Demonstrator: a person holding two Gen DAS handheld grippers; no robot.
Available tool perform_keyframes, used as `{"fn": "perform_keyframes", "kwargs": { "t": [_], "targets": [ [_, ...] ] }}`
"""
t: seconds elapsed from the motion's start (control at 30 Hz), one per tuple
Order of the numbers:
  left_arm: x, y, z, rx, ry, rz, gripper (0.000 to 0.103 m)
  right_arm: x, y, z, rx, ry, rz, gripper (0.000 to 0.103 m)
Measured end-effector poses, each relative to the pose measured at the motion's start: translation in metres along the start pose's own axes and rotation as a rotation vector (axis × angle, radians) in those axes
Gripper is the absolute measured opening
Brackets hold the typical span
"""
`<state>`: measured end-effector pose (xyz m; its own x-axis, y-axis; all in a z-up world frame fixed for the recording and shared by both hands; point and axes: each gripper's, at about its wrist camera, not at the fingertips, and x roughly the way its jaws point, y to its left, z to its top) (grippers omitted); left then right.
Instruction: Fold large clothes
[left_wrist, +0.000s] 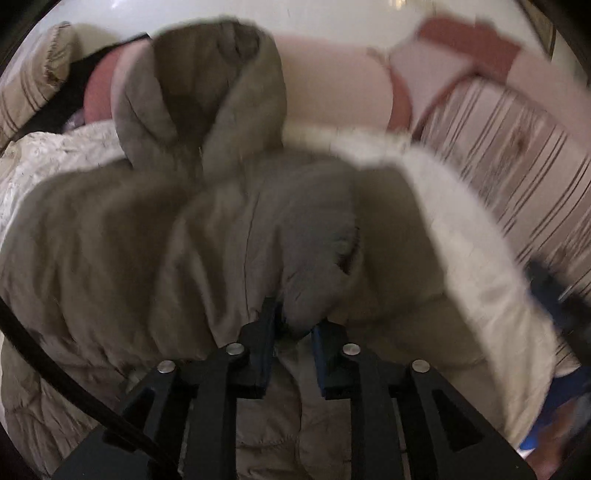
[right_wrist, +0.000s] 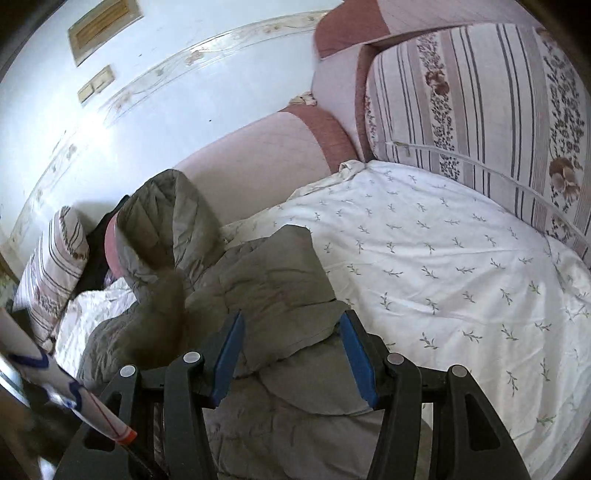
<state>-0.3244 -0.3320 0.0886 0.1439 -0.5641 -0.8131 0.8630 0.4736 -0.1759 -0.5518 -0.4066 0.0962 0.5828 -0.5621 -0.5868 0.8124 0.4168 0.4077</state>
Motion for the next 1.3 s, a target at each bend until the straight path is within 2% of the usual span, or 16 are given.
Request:
{"fn": "perform_keyframes", "kwargs": {
  "t": [0.07,0.13,0.2,0.23,0.27,0.37,0.57,0.77,0.8,0.83,0.87,0.97,1.03,1.13,1.2,1.3],
  "targets": [
    [-0.008,-0.001,-0.008,0.023,0.000,-0.001,0.032,0.007,-0.004,0.003,0.027,0.027,0.032,0.059],
    [-0.037,0.002,-0.012,0.030,-0.061,-0.018,0.038,0.013,-0.008,0.003,0.055,0.059,0.073,0.059],
    [-0.076,0.017,-0.014,0.011,-0.160,-0.015,0.054,0.019,-0.010,0.005,0.090,0.078,0.106,0.059],
    [-0.099,0.033,-0.015,-0.011,-0.220,-0.005,0.068,0.021,-0.008,0.004,0.092,0.085,0.119,0.059],
    [-0.108,0.045,-0.016,-0.026,-0.252,0.021,0.073,0.027,-0.005,0.004,0.090,0.103,0.145,0.059],
    [-0.130,0.106,-0.012,-0.116,-0.308,0.197,0.073,0.048,0.006,-0.003,0.119,0.174,0.229,0.059],
    [-0.113,0.219,-0.020,-0.406,-0.308,0.240,0.073,0.093,0.034,-0.032,0.173,0.311,0.306,0.059],
    [-0.083,0.258,-0.012,-0.459,-0.294,0.239,0.073,0.121,0.060,-0.047,0.127,0.334,0.256,0.056],
    [-0.076,0.259,-0.010,-0.445,-0.279,0.255,0.073,0.125,0.066,-0.048,0.108,0.335,0.247,0.048],
    [-0.069,0.259,-0.009,-0.430,-0.264,0.268,0.073,0.126,0.069,-0.047,0.093,0.338,0.242,0.026],
    [-0.062,0.258,-0.009,-0.419,-0.249,0.273,0.073,0.124,0.073,-0.046,0.071,0.323,0.216,0.024],
    [-0.033,0.256,-0.010,-0.389,-0.145,0.340,0.073,0.107,0.081,-0.034,-0.037,0.202,0.015,0.022],
    [-0.013,0.250,-0.013,-0.352,-0.063,0.383,0.074,0.111,0.075,-0.028,-0.069,0.192,-0.116,0.022],
    [-0.010,0.245,-0.011,-0.316,-0.058,0.426,0.074,0.142,0.063,-0.038,-0.045,0.330,-0.074,0.025],
    [-0.016,0.244,-0.013,-0.320,-0.075,0.440,0.074,0.138,0.066,-0.038,-0.056,0.303,-0.085,0.027],
    [-0.043,0.237,-0.012,-0.336,-0.169,0.455,0.073,0.115,0.068,-0.028,-0.051,0.244,-0.116,0.036]
  ]
}}
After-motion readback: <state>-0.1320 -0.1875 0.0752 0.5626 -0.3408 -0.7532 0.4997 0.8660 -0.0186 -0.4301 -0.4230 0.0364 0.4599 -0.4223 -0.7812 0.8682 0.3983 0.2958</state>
